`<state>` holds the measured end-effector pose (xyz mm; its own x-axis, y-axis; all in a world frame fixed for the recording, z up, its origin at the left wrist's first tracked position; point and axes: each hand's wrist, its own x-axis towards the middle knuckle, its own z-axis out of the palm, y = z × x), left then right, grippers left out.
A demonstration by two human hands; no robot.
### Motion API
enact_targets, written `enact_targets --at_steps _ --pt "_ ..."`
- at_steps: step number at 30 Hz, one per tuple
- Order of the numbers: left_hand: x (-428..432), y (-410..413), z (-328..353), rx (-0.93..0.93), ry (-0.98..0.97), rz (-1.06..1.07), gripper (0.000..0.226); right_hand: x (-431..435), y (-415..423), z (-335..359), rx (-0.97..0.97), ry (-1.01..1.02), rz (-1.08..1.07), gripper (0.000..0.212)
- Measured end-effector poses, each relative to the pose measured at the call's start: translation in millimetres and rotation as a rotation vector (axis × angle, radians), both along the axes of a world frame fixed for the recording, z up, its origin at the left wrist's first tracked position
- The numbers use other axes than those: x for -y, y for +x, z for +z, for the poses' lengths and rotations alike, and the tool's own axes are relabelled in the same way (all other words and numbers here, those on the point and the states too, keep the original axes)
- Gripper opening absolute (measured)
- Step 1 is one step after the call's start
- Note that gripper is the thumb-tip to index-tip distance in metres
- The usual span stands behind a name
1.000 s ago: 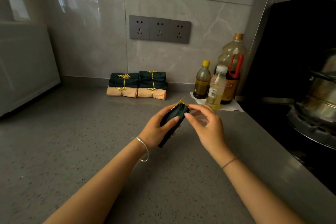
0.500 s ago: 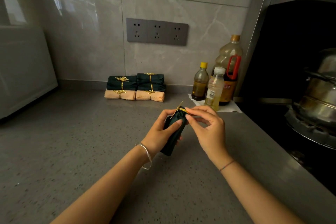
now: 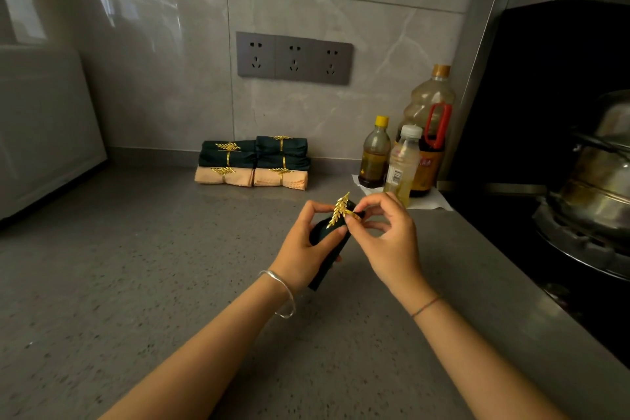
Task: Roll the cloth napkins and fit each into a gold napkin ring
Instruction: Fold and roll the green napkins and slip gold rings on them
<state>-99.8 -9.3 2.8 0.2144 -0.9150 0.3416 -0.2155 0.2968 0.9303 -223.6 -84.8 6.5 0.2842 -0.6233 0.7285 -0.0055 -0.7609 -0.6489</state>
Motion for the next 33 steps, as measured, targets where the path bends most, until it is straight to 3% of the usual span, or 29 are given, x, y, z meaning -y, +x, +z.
enact_targets --at_steps 6,11,15,19,26,31,33 --pt "-3.4 7.9 5.5 0.163 -0.054 -0.019 0.027 6.2 -8.3 10.9 -0.005 0.441 0.23 0.024" --pt "-3.6 12.5 3.4 0.309 -0.067 0.001 0.026 8.1 -14.9 14.8 -0.091 0.522 0.298 0.023" --pt "-3.8 10.4 5.0 0.271 -0.079 0.025 0.039 9.9 -18.8 15.4 -0.07 0.641 0.345 0.022" --pt "-1.2 13.2 3.6 0.331 -0.06 0.103 0.043 9.5 -20.8 16.4 -0.139 0.626 0.368 0.023" --pt "0.9 15.7 1.4 0.421 0.03 0.079 0.026 9.8 -19.4 14.2 -0.192 0.516 0.293 0.028" --pt "1.7 19.7 0.1 0.464 0.117 0.052 0.036 8.5 -16.5 11.2 -0.198 0.484 0.278 0.027" --pt "1.1 21.7 -1.2 0.499 0.15 0.043 0.052 10.2 -16.1 9.6 -0.159 0.505 0.258 0.027"
